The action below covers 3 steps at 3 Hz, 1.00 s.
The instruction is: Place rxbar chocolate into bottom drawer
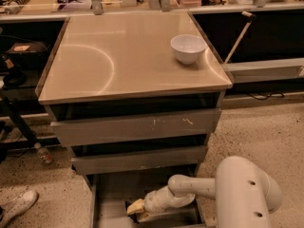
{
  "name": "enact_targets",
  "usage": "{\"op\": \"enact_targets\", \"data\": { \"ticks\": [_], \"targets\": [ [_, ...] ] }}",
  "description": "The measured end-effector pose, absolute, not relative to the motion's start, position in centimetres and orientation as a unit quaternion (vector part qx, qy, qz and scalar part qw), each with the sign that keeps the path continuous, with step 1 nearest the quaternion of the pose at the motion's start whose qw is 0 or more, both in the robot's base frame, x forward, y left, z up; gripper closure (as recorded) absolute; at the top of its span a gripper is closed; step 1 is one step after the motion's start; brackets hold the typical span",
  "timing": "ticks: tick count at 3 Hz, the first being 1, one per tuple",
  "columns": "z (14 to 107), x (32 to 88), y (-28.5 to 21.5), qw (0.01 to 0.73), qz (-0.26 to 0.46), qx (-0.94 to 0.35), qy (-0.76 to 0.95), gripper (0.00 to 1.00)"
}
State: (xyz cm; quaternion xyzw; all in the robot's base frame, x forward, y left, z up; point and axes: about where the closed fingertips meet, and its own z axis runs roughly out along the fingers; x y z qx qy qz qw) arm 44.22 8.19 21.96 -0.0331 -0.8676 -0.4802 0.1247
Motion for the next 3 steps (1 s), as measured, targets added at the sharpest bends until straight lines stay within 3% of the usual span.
{"op": "enact_targets", "data": {
  "ticks": [1,3],
  "targets": [
    [21.47,44.20,9.24,0.134,-0.496,-0.024,-0.858,1.00],
    [21.46,44.19,9.25,0.134,-0.496,-0.024,-0.858,0.58]
  ]
}}
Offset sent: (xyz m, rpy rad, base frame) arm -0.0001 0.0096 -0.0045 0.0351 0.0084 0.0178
